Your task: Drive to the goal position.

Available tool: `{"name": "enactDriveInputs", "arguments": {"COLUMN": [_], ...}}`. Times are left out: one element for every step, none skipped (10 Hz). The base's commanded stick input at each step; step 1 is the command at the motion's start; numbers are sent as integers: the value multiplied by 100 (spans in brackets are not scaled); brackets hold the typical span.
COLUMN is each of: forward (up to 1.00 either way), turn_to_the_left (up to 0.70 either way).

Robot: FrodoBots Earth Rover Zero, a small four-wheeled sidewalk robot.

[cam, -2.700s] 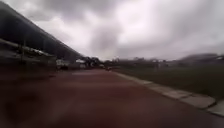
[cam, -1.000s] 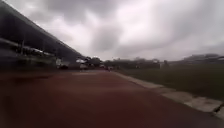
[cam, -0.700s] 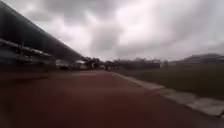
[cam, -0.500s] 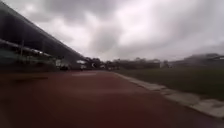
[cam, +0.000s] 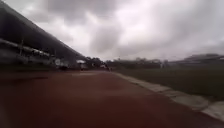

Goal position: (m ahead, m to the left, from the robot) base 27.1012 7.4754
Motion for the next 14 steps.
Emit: {"name": "enactDriveInputs", "arguments": {"forward": [50, 50, 50, 50, 50, 50, 50, 50, 50, 50, 50, 50, 50, 50], "turn_to_the_left": [50, 50, 50, 50, 37, 6, 0, 0, 0, 0, 0, 0, 0, 0]}}
